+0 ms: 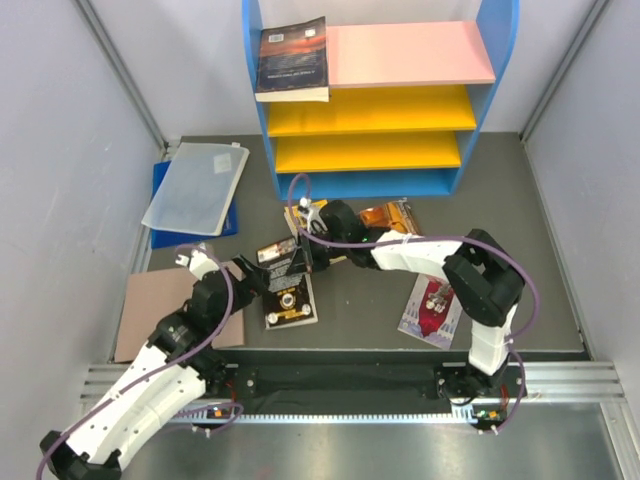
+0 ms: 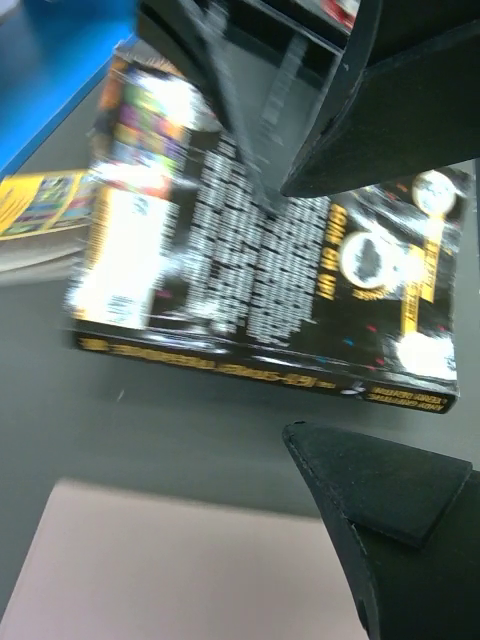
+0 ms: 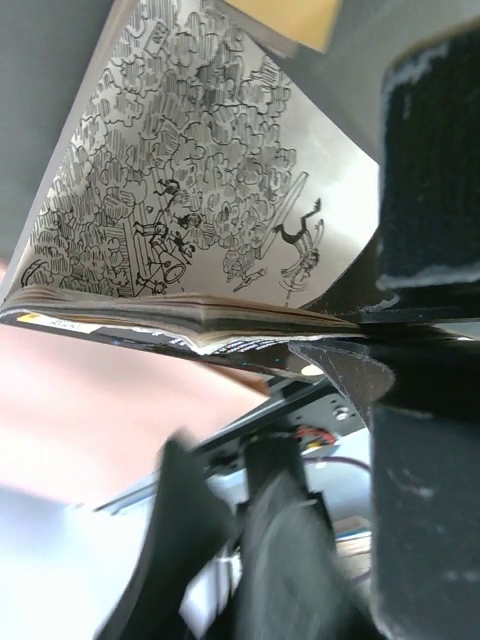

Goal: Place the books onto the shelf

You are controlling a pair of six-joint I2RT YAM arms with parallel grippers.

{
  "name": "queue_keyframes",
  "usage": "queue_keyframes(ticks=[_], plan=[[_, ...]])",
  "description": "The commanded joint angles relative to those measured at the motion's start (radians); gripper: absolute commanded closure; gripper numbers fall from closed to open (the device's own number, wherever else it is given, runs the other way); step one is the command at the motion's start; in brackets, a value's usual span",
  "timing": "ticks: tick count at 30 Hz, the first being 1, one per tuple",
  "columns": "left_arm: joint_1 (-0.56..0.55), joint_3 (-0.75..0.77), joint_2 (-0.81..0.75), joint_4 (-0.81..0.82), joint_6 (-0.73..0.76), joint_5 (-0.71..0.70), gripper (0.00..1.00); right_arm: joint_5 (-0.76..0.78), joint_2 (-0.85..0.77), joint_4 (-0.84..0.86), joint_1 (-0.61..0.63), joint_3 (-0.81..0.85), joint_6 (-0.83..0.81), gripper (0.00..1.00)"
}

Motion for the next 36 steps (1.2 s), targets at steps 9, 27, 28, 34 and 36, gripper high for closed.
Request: queue_keyframes(ticks=[9, 27, 28, 34, 36], plan=[[0.001, -0.259, -0.169, 0.448, 0.077, 0.223, 0.05, -0.049, -0.092, 0.16, -0.111, 0.023, 0.021, 1.0], [0.001, -0.362, -0.119, 0.609, -0.015, 0.153, 0.05, -0.141, -0.117, 0.37, -0.176, -0.007, 0.15, 1.0], [0.001, -0.371, -0.123, 0.621, -0.016, 0.147, 0.06, -0.148, -0.115, 0.382, -0.176, -0.008, 0.165, 1.0], [0.001, -0.394, -0.143, 0.692, 0.002, 0.116, 0.14, -0.168, -0.103, 0.447, -0.177, -0.026, 0.21, 1.0], [0.001, -0.399, -0.14, 0.707, 0.013, 0.111, 0.19, -0.177, -0.095, 0.48, -0.177, -0.037, 0.224, 1.0]])
